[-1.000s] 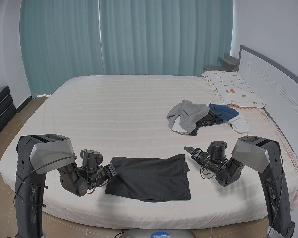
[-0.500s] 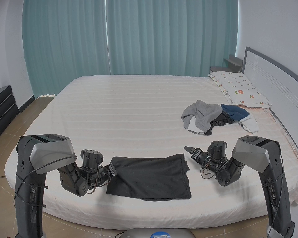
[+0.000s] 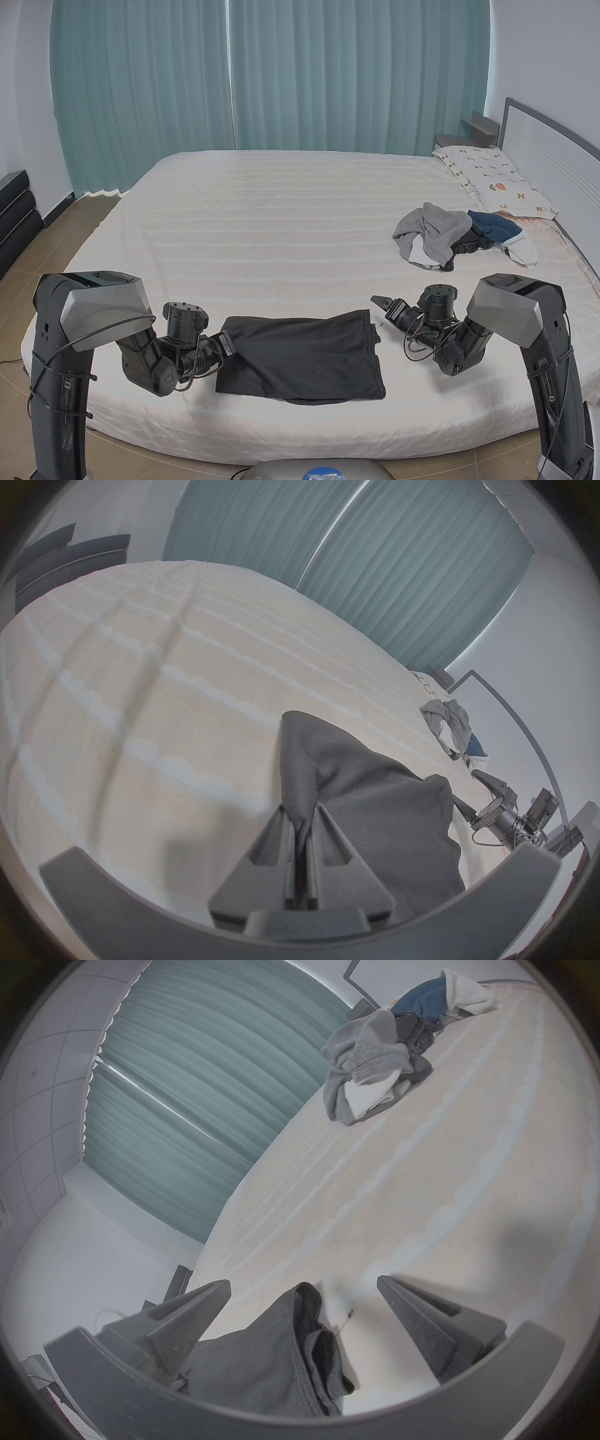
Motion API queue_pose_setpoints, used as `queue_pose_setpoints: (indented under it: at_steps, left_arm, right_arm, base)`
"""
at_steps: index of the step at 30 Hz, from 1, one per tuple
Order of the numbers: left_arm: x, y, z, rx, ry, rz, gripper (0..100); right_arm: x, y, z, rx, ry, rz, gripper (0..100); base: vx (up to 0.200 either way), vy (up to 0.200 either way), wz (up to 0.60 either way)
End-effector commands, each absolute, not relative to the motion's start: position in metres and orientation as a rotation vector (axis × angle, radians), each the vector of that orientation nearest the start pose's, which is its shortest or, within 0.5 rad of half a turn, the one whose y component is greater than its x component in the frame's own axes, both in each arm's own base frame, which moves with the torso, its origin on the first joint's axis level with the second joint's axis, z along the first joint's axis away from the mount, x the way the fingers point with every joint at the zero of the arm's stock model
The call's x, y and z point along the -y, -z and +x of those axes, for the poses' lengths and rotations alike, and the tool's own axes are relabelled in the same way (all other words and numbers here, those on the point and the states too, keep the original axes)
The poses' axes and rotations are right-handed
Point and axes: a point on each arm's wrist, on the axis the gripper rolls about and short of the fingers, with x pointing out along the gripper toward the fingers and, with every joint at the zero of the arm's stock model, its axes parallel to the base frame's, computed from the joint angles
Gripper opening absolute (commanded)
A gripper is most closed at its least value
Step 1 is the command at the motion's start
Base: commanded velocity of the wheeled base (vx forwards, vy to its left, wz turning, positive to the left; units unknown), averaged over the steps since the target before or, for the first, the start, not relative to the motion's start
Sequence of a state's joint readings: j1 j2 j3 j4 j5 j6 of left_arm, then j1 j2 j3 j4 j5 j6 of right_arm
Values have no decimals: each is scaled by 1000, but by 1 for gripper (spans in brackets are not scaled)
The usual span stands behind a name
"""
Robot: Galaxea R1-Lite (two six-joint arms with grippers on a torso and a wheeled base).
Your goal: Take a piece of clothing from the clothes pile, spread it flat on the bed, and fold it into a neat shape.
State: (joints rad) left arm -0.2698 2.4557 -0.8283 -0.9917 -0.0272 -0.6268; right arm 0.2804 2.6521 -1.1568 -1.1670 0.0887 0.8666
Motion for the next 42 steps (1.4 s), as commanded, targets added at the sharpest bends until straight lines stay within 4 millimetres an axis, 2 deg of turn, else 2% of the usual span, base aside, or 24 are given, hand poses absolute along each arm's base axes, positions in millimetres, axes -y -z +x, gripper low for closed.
queue_pose_setpoints:
  at_steps: [1,21,28,42]
  left_arm:
    - [103,50,366,-699,81,-524,0]
    - [107,51,360,-737,81,-511,0]
    - [113,51,351,-790,79,-490,0]
    - [116,52,349,-793,66,-476,0]
  right_arm:
    - [-127,61,432,-467,-201,817,100]
    - [-127,61,432,-467,-201,817,100]
    - [-127,61,432,-467,-199,817,100]
    - [-127,61,432,-466,-200,815,100]
  base:
    - [0,200,0]
    - [0,200,0]
    - [0,0,0]
    - [0,0,0]
